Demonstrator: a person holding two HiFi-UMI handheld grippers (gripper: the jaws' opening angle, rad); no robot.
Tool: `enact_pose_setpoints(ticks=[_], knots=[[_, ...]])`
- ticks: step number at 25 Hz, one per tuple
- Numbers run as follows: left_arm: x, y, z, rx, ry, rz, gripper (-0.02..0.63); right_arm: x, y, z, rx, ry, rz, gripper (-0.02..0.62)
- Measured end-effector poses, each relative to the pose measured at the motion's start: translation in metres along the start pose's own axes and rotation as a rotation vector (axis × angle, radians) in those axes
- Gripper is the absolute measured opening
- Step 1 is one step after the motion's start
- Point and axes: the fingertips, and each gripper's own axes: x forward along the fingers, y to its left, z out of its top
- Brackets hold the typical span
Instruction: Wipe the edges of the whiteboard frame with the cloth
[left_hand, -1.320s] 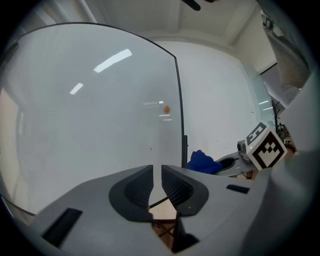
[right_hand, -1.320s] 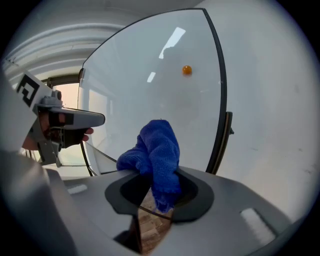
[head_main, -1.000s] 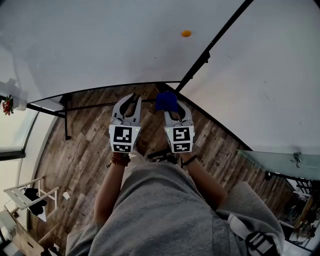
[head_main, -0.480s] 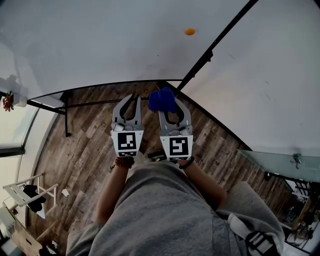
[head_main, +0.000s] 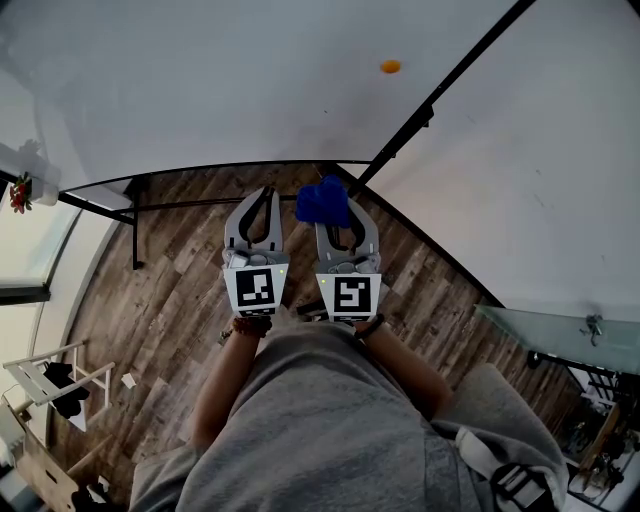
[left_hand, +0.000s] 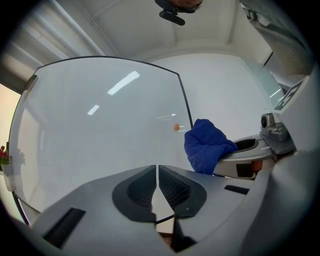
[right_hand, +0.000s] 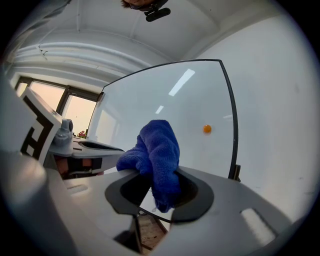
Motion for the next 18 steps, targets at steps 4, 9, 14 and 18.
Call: enact_pose_setpoints(ticks=[4,9,14,18], knots=[[0.001,-0.001,-0.001,-0.005,0.0,-0.002,0.018,0.002,-0.005,-0.004,0.019,0.001,-0.02,0.123],[0.003,-0.002,-0.005,-0.006,0.012,-0.004,0.018,0.0,-0.011,-0.008,0.013,0.013,-0.032,0.123],[0.008,-0.002,-0.007,-0.004,0.015,0.003,0.018,-0.001,-0.019,-0.016,0.011,0.045,-0.038,0.123],[0.011,-0.003,-0.008,0.0,0.02,0.002,0.018,0.002,-0.019,-0.022,0.015,0.065,-0.029,0.123]])
